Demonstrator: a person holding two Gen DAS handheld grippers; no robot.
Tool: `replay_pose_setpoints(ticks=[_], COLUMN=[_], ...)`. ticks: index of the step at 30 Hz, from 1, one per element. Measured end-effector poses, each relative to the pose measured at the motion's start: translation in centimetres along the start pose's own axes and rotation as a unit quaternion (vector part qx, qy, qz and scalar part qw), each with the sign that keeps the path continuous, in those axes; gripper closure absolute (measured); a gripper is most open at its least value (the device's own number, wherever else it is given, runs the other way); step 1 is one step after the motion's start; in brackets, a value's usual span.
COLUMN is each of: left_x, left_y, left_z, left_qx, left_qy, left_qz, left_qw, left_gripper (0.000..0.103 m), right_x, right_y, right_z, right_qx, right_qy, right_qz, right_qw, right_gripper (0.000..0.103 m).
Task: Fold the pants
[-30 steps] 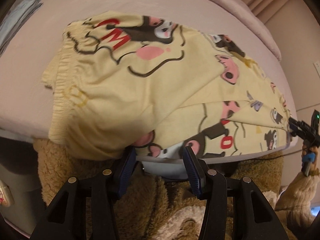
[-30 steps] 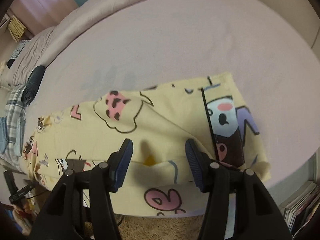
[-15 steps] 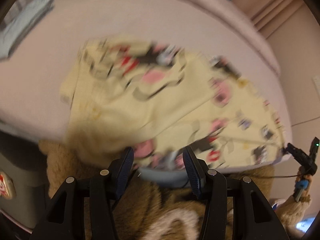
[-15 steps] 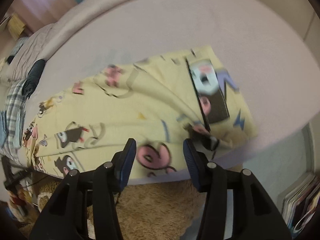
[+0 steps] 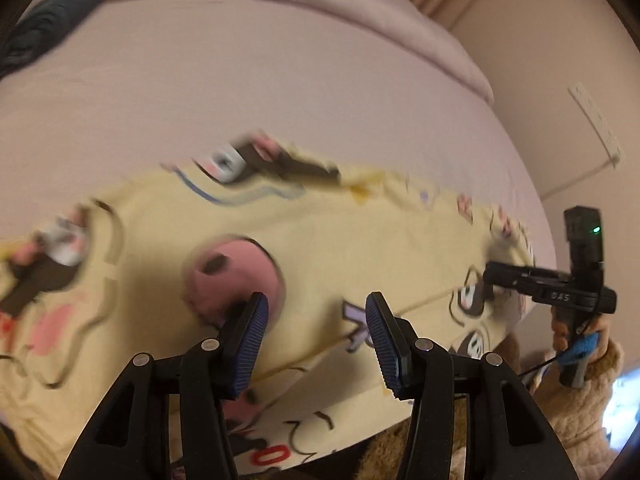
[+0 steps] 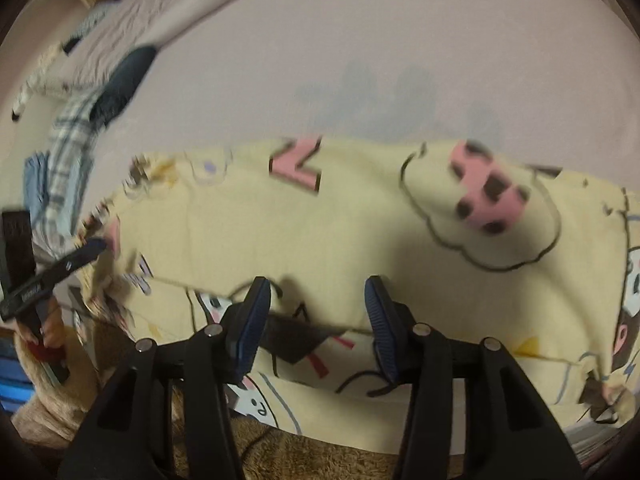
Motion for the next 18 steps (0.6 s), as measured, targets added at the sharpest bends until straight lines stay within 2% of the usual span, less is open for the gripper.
replay_pose_setpoints(ticks=[2, 5, 8, 11, 15, 18], left_x=[0.8, 2.0, 3.0, 3.4, 3.6, 4.1], left_y=[1.1, 3.0, 5.2, 7.2, 8.2, 8.4], left_z=[1.0, 0.5, -0.1, -0.6, -1.1, -1.5], left_qx=[-0.016, -0.01, -0.021, -0.035, -0.059, -0.075], left_qy=[0.002, -0.006, 0.019, 0.028, 0.044, 0.047], left_qz=[0.01, 0.038, 0.037, 0.034, 0.014, 0.014], left_qw=[0.9998, 0.9992, 0.9989, 0.9984, 0.9972, 0.996], left_gripper=[0.053, 0.053, 0.053, 0.053, 0.053, 0.053], right_x=[0.2, 0.8, 1.3, 1.9, 3.3, 4.5], right_y=[1.5, 3.5, 5.1, 6.9, 8.6, 8.9], right_z=[-0.6, -1.2, -2.0, -2.0, -2.9, -4.7], right_qx=[-0.001, -0.003, 0.004, -0.015, -0.01, 0.014], right_qy=[-0.003, -0.015, -0.021, -0.029, -0.013, 0.008], right_qz=[-0.005, -0.001, 0.006, 0.026, 0.041, 0.054], right_qw=[1.0, 1.0, 1.0, 0.999, 0.999, 0.998], right_gripper=[0.055, 0.054, 0.055, 0.055, 0.053, 0.052])
Point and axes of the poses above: each gripper's, at about its wrist camera, not at the fingertips, and z roughly the way its jaws point, x to its right, y to its underside, the point moved 5 cm from there along z, roughly the way its jaws point, and after that the axes turned 12 degrees about z, right-handed, at the moved point
